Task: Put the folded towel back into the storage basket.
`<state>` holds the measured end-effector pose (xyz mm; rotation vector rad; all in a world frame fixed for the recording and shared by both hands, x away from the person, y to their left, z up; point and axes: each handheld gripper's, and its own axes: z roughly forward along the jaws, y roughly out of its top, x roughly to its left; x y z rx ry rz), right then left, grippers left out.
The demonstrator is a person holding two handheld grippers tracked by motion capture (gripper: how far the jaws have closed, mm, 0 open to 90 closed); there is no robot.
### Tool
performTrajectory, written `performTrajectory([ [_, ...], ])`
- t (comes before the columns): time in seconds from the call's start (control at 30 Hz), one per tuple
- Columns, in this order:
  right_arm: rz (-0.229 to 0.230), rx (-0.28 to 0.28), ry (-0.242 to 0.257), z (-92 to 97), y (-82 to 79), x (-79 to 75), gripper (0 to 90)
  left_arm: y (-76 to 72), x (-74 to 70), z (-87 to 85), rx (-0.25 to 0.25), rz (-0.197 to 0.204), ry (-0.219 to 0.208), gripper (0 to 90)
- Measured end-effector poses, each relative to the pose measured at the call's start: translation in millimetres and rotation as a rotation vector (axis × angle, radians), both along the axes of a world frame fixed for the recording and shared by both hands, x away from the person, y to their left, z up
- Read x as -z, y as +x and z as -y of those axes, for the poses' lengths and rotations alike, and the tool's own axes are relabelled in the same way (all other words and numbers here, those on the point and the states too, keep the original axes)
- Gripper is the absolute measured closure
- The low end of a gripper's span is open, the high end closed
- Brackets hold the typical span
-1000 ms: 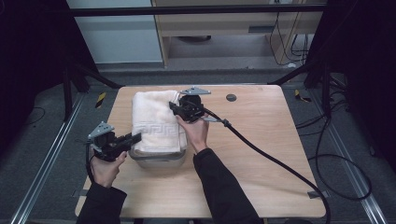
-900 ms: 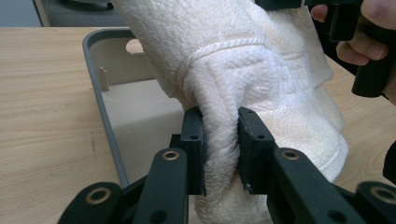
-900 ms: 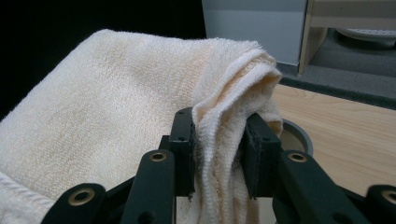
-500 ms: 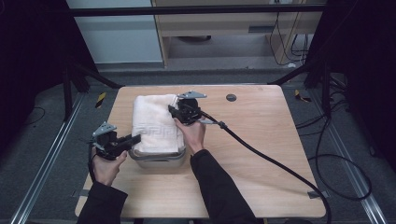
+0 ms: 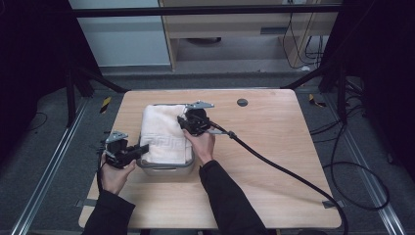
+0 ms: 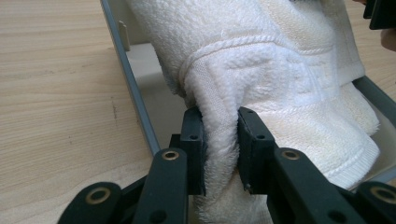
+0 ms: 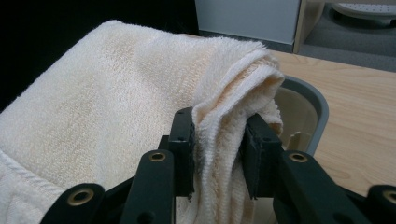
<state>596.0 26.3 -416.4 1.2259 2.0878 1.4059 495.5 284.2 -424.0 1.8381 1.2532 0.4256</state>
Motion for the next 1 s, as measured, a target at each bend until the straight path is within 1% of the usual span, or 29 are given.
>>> performTrajectory([
  [0.1,-0.007,0.005,-0.001,2.1,0.3,3.8,68.0,1.9,2.4,2.6,-0.002,-0.003,0.011,73.7],
  [0.17,-0.005,0.009,-0.010,2.3,1.2,6.9,67.9,3.5,4.7,4.7,-0.008,-0.008,0.022,73.6],
  [0.3,-0.007,0.011,-0.020,1.9,2.2,9.2,67.7,4.6,6.6,5.4,-0.012,-0.014,0.025,73.5],
  [0.57,-0.009,0.014,-0.049,0.1,4.0,15.7,66.2,5.8,11.1,10.0,-0.023,-0.014,0.077,72.2],
  [0.63,-0.006,0.012,-0.056,-0.4,4.2,17.3,65.8,5.5,11.1,10.4,-0.025,-0.014,0.077,71.7],
  [0.77,-0.013,0.009,-0.072,-0.5,5.9,19.8,62.3,5.7,11.5,11.6,-0.030,-0.015,0.094,68.6],
  [0.8,-0.017,0.007,-0.084,-0.3,6.4,20.6,61.0,5.7,11.3,11.6,-0.028,-0.017,0.094,68.0],
  [0.83,-0.016,0.008,-0.092,-0.3,6.4,21.0,59.9,5.4,11.0,12.1,-0.029,-0.017,0.093,67.2],
  [0.9,-0.004,0.005,-0.123,0.2,6.8,21.6,57.6,4.7,10.3,13.0,-0.029,-0.012,0.100,64.9],
  [1.0,0.038,-0.010,-0.139,2.2,5.9,17.4,50.8,2.7,7.8,14.7,-0.035,0.001,0.106,60.3],
])
